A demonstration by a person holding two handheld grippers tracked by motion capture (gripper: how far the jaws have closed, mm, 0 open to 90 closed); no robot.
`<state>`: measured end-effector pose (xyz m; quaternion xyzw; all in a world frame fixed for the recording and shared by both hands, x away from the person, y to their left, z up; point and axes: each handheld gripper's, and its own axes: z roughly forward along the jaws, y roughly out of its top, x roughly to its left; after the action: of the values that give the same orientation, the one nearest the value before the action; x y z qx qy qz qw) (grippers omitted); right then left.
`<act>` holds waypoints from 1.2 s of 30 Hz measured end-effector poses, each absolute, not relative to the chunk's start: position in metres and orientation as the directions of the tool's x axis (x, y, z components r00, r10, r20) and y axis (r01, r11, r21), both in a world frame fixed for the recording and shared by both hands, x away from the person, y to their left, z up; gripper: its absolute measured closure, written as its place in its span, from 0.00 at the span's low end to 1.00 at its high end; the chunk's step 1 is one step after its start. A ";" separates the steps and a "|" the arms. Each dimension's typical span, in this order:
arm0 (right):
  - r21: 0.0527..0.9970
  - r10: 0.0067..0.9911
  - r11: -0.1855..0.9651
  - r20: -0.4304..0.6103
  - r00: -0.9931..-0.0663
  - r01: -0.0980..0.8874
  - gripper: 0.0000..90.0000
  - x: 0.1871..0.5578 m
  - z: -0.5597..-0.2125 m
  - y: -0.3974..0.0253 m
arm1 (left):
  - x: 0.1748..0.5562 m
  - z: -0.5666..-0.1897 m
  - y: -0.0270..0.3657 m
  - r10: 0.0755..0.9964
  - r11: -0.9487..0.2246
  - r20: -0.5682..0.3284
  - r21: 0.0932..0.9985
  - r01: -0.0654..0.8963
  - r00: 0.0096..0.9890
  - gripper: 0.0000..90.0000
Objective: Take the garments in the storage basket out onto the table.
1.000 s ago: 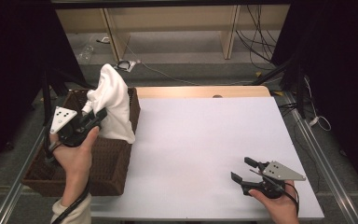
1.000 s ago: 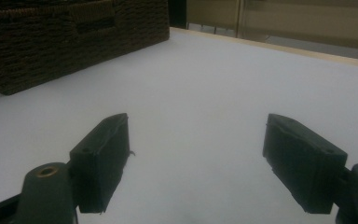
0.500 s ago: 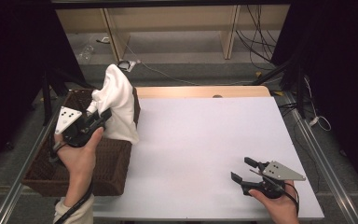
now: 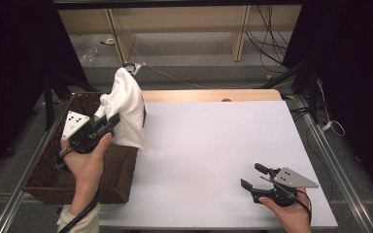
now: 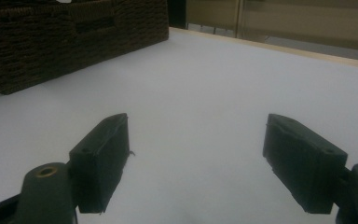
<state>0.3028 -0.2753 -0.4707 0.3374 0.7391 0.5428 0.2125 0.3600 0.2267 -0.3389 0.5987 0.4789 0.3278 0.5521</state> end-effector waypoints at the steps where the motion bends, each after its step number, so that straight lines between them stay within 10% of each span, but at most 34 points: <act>1: 0.946 0.729 0.184 0.051 -0.682 0.268 0.26 0.303 -0.471 -0.275 | 0.360 -0.339 0.226 0.935 0.069 -0.138 0.975 0.212 0.328 0.82; 36: 0.942 0.737 0.191 0.047 -0.674 0.274 0.26 0.303 -0.470 -0.277 | 0.360 -0.343 0.206 0.918 0.032 -0.113 0.977 0.213 0.381 0.82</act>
<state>0.3026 -0.2765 -0.4705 0.3412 0.7410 0.5368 0.2153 0.3596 0.2057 -0.3426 0.6189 0.4566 0.3178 0.5545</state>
